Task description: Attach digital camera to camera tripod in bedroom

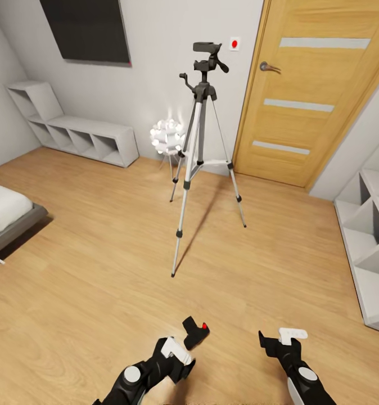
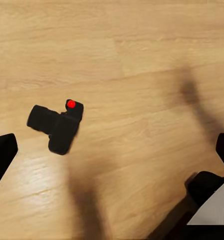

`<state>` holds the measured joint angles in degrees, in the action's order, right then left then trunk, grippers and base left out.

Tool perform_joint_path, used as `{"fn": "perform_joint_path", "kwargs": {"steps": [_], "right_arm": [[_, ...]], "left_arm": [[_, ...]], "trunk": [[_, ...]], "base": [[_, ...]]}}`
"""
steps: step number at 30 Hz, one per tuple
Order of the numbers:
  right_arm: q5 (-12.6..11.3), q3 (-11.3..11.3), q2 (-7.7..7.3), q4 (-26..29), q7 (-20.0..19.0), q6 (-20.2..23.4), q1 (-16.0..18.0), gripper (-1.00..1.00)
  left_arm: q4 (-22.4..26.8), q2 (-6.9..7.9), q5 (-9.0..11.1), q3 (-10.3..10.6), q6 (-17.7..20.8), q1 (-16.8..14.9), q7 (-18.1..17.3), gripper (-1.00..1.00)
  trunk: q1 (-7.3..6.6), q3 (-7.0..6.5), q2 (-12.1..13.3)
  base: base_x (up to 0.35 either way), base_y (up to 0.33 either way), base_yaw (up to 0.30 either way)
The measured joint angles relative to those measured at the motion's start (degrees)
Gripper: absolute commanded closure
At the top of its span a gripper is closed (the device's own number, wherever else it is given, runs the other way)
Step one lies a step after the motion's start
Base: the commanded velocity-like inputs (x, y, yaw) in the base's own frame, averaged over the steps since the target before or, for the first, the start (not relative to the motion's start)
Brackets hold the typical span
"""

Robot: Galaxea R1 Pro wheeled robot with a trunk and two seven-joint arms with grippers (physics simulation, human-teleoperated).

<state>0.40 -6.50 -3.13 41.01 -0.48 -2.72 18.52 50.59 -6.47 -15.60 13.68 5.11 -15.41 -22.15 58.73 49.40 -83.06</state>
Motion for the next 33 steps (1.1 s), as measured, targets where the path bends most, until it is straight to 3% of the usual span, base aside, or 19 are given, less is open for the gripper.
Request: {"fn": "perform_joint_path", "kwargs": {"steps": [4,7,21,23,27,33], "right_arm": [[0.04,0.05,0.04,-0.02,0.0,-0.01,0.0,-1.0],[0.05,0.06,0.04,-0.02,0.0,-0.01,0.0,-1.0],[0.05,0.06,-0.24,0.07,0.0,-0.01,0.0,-1.0],[0.06,0.06,-0.16,0.1,0.0,-0.01,0.0,-1.0],[0.07,0.06,-0.01,0.14,0.0,-0.01,0.0,-1.0],[0.05,0.06,0.01,0.22,0.0,-0.01,0.0,-1.0]], "left_arm": [[0.19,-0.16,-3.67,0.01,0.12,-1.91,-2.19,-1.0],[0.14,-0.29,-5.26,-0.01,0.12,-2.96,-3.82,-1.0],[-3.05,0.03,-6.96,0.06,-0.46,-5.54,-5.18,-1.0],[-3.6,0.11,-7.75,0.1,-0.61,-5.75,-5.19,-1.0],[-5.22,0.36,-11.52,0.06,-1.53,-5.97,-5.2,-1.0],[-5.66,0.68,-12.56,0.3,-2.8,-6.01,-5.21,-1.0]], "trunk": [[0.0,0.37,0.0],[0.0,0.65,0.0],[0.0,1.94,0.0],[0.0,2.13,0.0],[0.0,2.5,0.0],[0.0,3.05,0.0]], "base": [[0.0,0.0,0.0],[0.0,0.0,0.0],[0.0,0.0,0.0],[0.0,0.0,0.0],[0.0,0.0,0.0],[0.0,0.0,0.0]]}}
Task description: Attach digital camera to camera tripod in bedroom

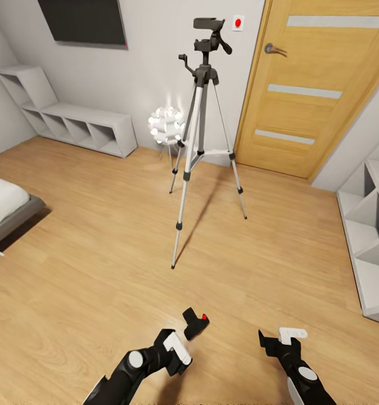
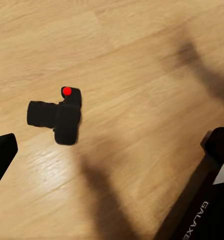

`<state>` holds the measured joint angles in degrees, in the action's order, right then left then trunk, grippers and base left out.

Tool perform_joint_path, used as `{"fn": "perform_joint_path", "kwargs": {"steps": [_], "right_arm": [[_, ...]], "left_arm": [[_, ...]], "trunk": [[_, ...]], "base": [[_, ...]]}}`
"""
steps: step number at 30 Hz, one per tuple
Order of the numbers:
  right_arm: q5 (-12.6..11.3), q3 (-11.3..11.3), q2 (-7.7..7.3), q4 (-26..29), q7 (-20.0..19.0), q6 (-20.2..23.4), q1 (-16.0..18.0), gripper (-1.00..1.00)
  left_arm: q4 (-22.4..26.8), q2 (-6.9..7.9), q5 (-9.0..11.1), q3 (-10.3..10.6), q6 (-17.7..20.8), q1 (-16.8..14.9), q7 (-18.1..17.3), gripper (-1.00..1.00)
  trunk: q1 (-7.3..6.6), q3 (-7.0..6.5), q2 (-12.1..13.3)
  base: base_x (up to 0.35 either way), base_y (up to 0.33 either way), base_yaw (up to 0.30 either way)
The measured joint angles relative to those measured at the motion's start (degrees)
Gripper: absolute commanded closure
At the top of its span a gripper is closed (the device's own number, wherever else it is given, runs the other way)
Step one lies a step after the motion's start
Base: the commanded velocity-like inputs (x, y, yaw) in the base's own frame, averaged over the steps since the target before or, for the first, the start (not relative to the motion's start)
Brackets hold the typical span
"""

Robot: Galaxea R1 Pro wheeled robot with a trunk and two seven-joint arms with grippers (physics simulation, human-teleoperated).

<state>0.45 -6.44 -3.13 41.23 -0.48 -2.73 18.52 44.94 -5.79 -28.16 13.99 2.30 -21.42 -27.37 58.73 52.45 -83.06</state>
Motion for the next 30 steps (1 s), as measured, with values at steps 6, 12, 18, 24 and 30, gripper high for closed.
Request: {"fn": "perform_joint_path", "kwargs": {"steps": [6,12,18,24,30], "right_arm": [[0.02,0.0,-0.03,0.06,0.0,0.0,0.0,-1.0],[0.01,0.0,-0.2,1.01,0.0,0.06,0.0,-1.0],[0.03,-0.16,-0.44,6.24,0.17,0.86,0.27,-1.0],[0.03,-0.29,-0.49,11.06,0.79,3.4,0.78,-1.0],[0.02,-0.37,-0.51,13.44,1.99,4.5,1.62,-1.0]], "left_arm": [[-0.05,0.42,0.0,0.12,-2.19,-0.01,-0.04,-1.0],[-0.04,0.5,0.25,-0.11,-2.82,-0.02,0.02,-1.0],[0.07,0.2,0.71,-0.41,-2.8,-0.02,0.31,-1.0],[0.33,-0.05,0.77,-0.47,-2.62,-0.02,0.46,-1.0],[0.96,-0.48,0.77,-0.54,-2.47,-0.02,0.87,-1.0]], "trunk": [[0.0,0.56,0.0],[0.0,1.11,0.0],[0.0,1.66,0.0],[0.0,2.22,0.0],[0.0,2.77,0.0]], "base": [[0.0,0.0,0.0],[0.0,0.0,0.0],[0.0,0.0,0.0],[0.0,0.0,0.0],[0.0,0.0,0.0]]}}
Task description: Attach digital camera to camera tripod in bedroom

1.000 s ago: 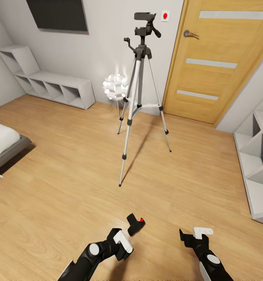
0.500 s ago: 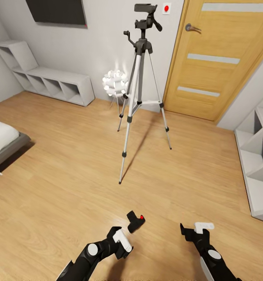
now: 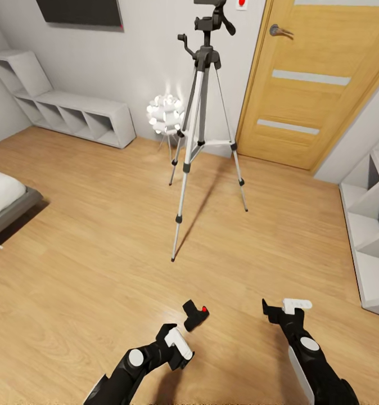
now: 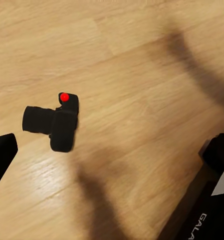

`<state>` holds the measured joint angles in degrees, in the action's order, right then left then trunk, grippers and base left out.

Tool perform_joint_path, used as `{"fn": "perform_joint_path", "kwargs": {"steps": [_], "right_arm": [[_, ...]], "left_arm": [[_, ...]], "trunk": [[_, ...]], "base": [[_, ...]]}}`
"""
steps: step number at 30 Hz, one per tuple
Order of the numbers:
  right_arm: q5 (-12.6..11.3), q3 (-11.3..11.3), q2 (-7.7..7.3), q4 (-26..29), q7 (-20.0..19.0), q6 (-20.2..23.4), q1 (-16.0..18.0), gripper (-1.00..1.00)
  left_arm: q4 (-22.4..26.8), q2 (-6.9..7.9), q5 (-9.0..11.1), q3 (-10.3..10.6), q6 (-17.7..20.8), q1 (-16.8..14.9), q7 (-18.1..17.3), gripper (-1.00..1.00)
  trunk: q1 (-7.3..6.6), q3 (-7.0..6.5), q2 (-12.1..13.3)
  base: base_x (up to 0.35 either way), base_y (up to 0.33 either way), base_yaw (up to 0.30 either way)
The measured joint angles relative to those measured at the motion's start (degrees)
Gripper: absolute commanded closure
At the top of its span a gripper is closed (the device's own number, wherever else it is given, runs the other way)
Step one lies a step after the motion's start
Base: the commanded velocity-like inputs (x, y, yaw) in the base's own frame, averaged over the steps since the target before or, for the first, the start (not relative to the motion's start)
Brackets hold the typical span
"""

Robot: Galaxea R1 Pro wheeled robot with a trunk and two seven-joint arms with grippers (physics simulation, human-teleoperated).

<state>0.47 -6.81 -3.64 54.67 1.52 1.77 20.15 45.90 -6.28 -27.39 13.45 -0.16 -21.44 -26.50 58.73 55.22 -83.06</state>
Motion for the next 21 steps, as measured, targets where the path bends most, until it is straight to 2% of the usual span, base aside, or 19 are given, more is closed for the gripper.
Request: {"fn": "perform_joint_path", "kwargs": {"steps": [9,21], "right_arm": [[0.01,-0.02,0.03,0.43,0.38,0.21,1.46,-1.0],[0.01,-0.02,-0.04,0.48,0.39,0.17,1.55,-1.0]], "left_arm": [[1.23,-0.61,0.13,-0.45,-0.01,0.0,0.07,-1.0],[1.57,-0.65,0.19,-1.23,0.04,0.0,0.06,-1.0]], "trunk": [[0.0,0.8,0.0],[0.0,1.8,0.0]], "base": [[0.0,0.0,0.0],[0.0,0.0,0.0]]}}
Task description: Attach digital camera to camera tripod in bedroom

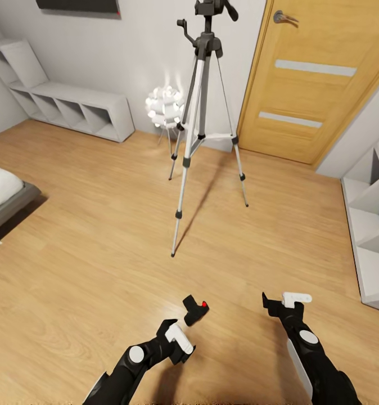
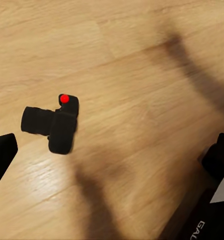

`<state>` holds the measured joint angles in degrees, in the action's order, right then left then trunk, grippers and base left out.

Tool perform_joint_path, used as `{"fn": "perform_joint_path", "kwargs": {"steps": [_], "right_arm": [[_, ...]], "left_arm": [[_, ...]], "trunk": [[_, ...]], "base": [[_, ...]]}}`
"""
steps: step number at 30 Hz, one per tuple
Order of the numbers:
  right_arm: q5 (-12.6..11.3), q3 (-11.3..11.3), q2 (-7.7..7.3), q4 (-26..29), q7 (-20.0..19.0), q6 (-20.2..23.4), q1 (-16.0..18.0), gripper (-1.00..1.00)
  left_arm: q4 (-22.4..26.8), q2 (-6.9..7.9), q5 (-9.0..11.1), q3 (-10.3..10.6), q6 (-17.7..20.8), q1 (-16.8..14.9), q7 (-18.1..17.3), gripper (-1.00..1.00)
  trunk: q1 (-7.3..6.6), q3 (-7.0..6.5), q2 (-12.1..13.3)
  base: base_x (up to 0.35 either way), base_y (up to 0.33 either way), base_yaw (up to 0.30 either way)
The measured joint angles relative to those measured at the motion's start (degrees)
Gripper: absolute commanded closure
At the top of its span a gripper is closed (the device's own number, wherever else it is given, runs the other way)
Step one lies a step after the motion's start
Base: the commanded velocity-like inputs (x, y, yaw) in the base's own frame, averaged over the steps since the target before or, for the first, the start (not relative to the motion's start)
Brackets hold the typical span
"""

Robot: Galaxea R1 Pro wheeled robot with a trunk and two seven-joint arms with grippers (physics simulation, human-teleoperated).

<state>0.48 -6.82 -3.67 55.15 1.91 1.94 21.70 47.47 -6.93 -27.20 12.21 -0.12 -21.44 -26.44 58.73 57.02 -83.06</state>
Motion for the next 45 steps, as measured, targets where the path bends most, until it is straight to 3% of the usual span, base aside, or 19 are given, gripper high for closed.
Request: {"fn": "perform_joint_path", "kwargs": {"steps": [13,37,45], "right_arm": [[0.0,0.08,0.08,-0.26,0.0,-0.03,0.0,-1.0],[0.0,0.09,0.19,0.09,0.0,-0.03,0.0,-1.0],[0.31,-0.05,0.04,2.46,0.15,-0.03,0.04,-1.0]], "left_arm": [[1.53,-1.6,-0.02,-2.77,0.19,0.0,0.01,-1.0],[2.69,-1.71,-0.02,-2.68,-0.03,0.0,-0.7,-1.0],[2.72,-1.7,-0.02,-2.81,-0.04,0.0,-0.7,-1.0]], "trunk": [[0.0,1.09,0.0],[0.0,3.12,0.0],[0.0,3.84,0.0]], "base": [[0.0,0.0,0.0],[0.0,0.0,0.0],[0.0,0.0,0.0]]}}
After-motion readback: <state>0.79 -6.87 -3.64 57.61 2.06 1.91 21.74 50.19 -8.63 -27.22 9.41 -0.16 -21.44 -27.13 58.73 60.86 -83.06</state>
